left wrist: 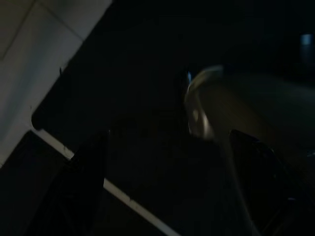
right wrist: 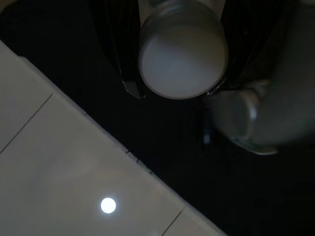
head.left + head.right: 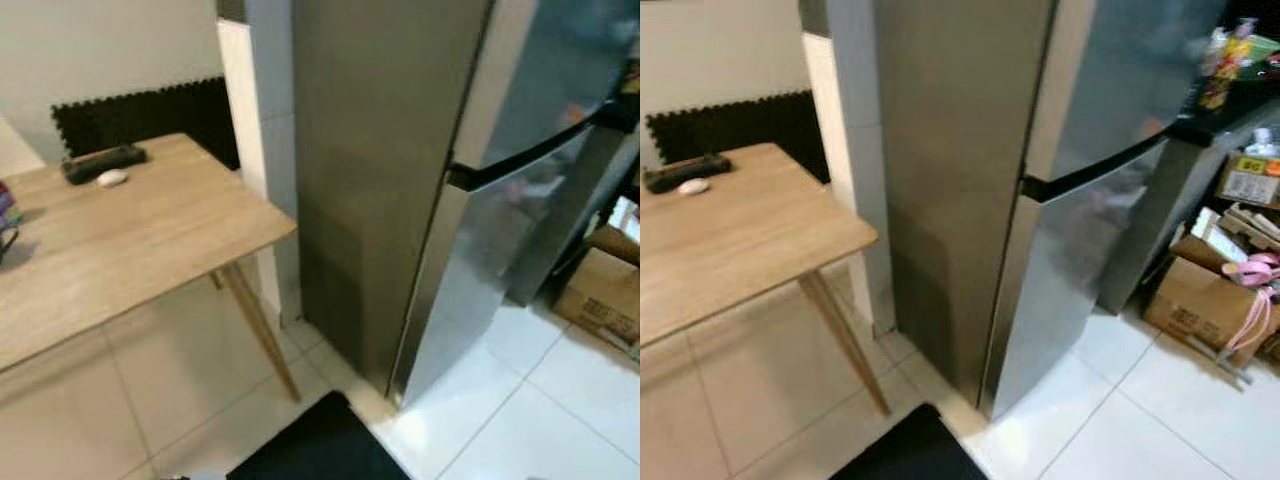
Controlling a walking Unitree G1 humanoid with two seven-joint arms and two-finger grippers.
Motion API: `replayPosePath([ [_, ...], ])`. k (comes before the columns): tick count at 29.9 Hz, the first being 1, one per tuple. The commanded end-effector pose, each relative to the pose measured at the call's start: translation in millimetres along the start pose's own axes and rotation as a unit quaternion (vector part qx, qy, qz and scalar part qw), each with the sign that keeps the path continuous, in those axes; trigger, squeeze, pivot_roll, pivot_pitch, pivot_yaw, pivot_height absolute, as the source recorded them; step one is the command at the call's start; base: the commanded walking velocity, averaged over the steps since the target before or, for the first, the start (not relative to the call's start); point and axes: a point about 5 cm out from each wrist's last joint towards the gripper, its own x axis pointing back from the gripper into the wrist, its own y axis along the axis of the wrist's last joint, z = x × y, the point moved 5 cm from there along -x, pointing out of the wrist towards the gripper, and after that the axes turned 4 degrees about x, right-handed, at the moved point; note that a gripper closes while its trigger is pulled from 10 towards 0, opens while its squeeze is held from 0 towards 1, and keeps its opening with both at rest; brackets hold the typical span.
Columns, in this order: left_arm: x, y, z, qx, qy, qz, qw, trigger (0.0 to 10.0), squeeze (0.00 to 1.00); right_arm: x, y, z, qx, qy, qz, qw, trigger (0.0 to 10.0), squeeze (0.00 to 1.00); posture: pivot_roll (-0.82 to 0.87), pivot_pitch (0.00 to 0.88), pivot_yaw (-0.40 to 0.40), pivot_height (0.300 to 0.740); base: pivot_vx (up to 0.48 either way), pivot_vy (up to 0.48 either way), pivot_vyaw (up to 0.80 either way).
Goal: Restocking fridge
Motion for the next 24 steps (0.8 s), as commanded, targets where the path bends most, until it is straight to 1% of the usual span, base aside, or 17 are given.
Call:
replayPosePath([
  [1,-1.3,-0.4,-7.8,-0.005,-0.011,0.002,1.000,10.0,0.00,0.0,3.8,-5.0,0.001,-0.006,-0.004,1.000,10.0,0.00,-0.04,0.000,0.008,0.740,0.266,-0.398,0.00],
  [20,-2.1,0.8,-11.7,-0.001,-0.014,0.001,1.000,10.0,0.00,0.2,3.1,-4.9,0.003,-0.004,-0.004,1.000,10.0,0.00,-0.04,0.000,0.004,0.740,0.269,-0.395,0.00],
  [22,-2.1,0.4,-11.9,0.005,-0.012,0.000,1.000,10.0,0.00,0.2,2.4,-3.8,0.005,-0.002,-0.003,1.000,10.0,0.00,-0.04,0.000,0.004,0.740,0.000,-0.244,0.00],
  [24,-2.1,0.5,-10.7,0.011,-0.007,-0.002,1.000,10.0,0.00,0.1,1.6,-2.7,0.006,-0.001,-0.002,1.000,10.0,0.00,-0.04,0.000,0.004,0.740,0.000,0.000,0.00],
])
